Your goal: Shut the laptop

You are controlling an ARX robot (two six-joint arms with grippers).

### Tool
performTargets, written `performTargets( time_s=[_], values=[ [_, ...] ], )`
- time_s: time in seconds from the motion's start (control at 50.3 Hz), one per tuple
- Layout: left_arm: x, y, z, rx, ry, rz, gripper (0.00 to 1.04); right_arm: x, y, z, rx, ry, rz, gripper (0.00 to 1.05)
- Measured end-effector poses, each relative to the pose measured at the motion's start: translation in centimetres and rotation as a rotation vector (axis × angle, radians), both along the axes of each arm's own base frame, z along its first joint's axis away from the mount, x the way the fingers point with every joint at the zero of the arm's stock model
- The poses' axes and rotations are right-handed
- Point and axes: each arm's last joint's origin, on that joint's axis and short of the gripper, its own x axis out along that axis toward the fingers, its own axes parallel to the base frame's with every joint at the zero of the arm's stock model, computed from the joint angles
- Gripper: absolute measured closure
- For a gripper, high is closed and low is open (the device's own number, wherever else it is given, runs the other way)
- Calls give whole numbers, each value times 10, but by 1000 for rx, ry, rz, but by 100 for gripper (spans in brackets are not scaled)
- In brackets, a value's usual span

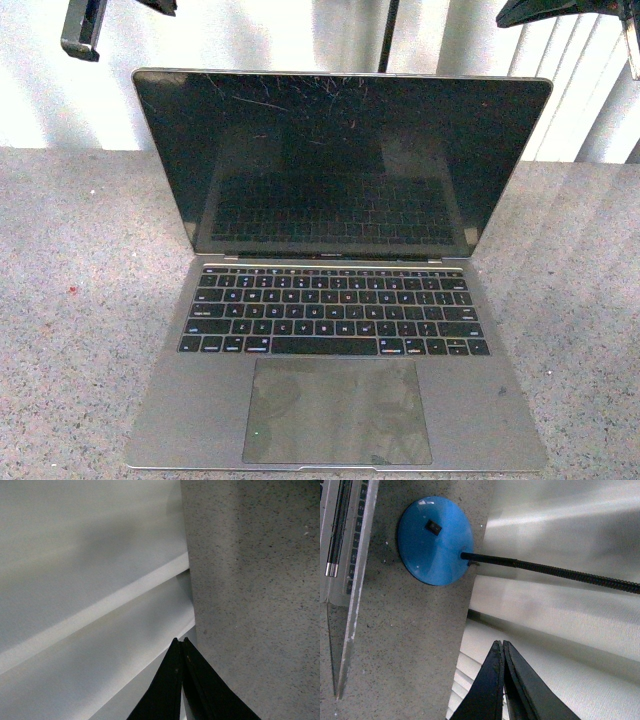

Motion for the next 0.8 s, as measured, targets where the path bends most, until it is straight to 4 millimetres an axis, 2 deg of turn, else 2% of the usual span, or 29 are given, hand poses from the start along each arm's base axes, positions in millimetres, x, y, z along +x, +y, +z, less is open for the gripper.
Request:
performTargets(
  time_s=[0.139, 0.358, 0.795],
  values=[
    [1, 0, -7, 21, 31, 14, 101, -2, 4, 1, -19, 73, -16, 102],
    [1, 0, -8, 23, 36, 14, 101, -5, 12, -8, -31, 162, -21, 102],
    [-6, 1, -20, 53, 124, 17, 101, -3, 15, -18, -33, 201, -21, 102]
  ],
)
